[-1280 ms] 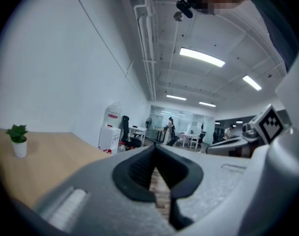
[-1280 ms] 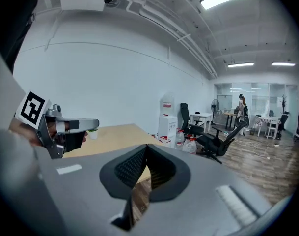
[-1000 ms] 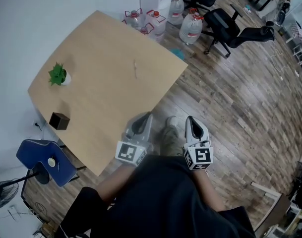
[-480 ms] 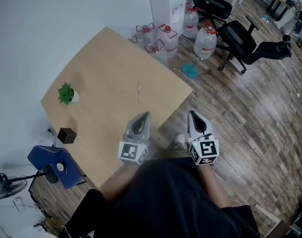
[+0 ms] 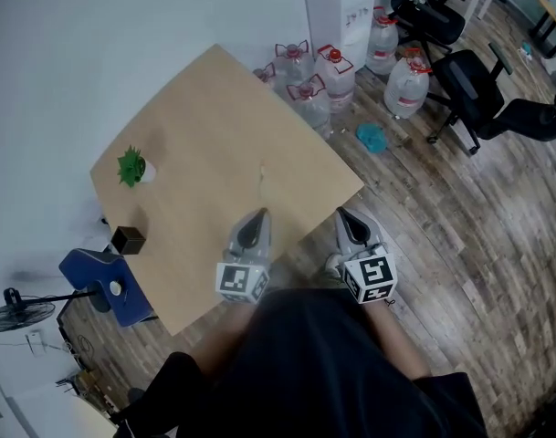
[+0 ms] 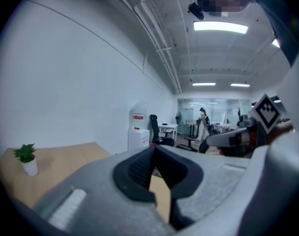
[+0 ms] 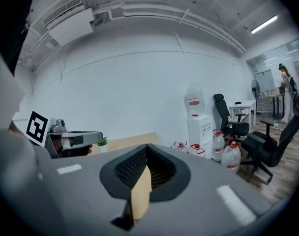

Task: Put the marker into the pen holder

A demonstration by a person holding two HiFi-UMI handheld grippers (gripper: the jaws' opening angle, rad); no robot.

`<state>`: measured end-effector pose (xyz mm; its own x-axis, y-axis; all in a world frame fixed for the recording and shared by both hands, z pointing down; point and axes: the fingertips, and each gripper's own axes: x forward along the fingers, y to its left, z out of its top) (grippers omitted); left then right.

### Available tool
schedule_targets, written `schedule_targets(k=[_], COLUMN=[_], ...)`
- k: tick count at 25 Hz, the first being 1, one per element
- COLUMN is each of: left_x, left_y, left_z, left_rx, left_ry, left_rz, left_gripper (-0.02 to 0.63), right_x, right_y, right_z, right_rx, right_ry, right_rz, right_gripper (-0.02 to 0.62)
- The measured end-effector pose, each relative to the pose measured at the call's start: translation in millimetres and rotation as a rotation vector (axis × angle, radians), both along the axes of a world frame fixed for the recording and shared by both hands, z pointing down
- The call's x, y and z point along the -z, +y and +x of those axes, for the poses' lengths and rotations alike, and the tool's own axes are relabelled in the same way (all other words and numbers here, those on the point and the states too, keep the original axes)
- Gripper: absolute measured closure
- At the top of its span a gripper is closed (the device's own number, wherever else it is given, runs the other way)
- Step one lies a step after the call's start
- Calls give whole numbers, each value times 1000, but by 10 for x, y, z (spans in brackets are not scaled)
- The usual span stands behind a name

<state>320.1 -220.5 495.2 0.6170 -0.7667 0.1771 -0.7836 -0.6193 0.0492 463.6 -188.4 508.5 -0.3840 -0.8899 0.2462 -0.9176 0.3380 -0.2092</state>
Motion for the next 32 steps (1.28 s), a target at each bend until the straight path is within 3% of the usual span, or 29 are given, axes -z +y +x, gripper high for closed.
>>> schedule_targets(k=[4, 7, 13, 22, 24, 27, 32], left_x=[-209, -390, -1028, -1627, -1816, -2086, -2655], left_y=[-194, -373, -745, -1276, -1396, -1555, -1760], left_z=[95, 59, -220, -346, -352, -380, -493], left_rx=[37, 82, 166, 162, 143, 121, 97], left_ry=[-96, -117, -121, -233, -260, -300, -355], left_rz=[2, -29, -191, -277, -300, -331, -473], left_gripper=[603, 603, 601, 601, 560, 555, 521], right_x=[10, -26, -107, -238, -285, -364, -369], right_y=[-221, -338, -449, -729, -775, -796, -897], right_z=[161, 279, 264, -26, -136, -294, -445], right_rx=[52, 56, 45, 102, 127, 169, 203], right_ry=[17, 10, -68, -38, -31, -15, -21], right_rz=[16, 6, -42, -81, -93, -105, -109], right_gripper=[592, 592, 592, 592, 592, 592, 592])
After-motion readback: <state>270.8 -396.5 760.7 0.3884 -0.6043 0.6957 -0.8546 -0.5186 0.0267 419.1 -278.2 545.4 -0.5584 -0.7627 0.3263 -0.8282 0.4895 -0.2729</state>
